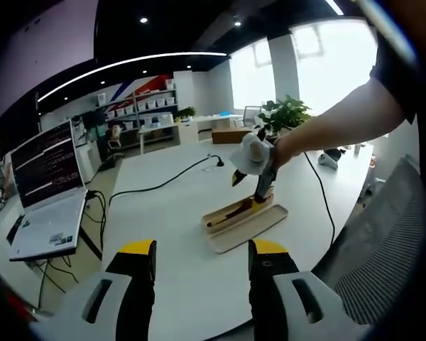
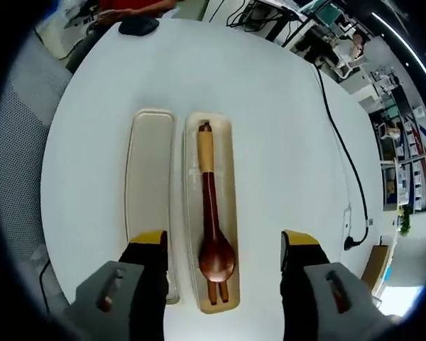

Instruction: Arrange the utensils inside the cutlery case until each visible utensil rests in its matching compartment.

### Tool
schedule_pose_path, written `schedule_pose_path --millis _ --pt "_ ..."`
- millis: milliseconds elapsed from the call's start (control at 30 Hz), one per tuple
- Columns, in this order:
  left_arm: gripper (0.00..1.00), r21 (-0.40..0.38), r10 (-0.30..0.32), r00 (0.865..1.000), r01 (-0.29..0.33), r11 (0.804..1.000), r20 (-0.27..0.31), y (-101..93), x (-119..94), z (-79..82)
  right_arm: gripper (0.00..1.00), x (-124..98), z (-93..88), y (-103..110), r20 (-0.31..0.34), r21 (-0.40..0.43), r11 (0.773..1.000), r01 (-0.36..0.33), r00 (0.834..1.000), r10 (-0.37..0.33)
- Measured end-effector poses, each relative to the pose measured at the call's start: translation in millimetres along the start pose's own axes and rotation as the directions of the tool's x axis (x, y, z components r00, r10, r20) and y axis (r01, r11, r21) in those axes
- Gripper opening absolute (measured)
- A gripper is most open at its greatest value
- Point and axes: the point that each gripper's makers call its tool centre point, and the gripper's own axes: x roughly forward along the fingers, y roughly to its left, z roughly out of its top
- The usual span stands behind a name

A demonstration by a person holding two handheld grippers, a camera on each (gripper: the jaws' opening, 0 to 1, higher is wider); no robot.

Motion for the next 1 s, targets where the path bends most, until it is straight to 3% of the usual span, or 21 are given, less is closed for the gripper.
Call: schedule_pose_path --millis 233,333,667,1000 --pt "0.53 0.006 0.0 1.0 0.0 1.0 0.006 -0.2 -1 1.4 0.86 -8 -11.6 0 0.002 0.018 0.999 0.041 0.999 -0.041" --pt "0.53 0.008 0.0 1.0 0.0 1.0 0.009 -0.1 -1 1.7 0.89 -12 -16.5 -3 0.002 0.02 0.997 0.075 0.997 -0.075" --pt "0.53 0.011 -0.001 0.999 0.0 1.0 0.033 0.8 -2 6.3 0.86 -35 -20.9 10 0.054 0.09 0.991 0.096 0.993 -0.101" --pt "0.53 0.048 -0.024 0.999 0.023 0.999 0.032 -5.7 -2 6.0 0.88 -55 -42.3 23 0.033 0.107 0.985 0.137 0.989 -0.141"
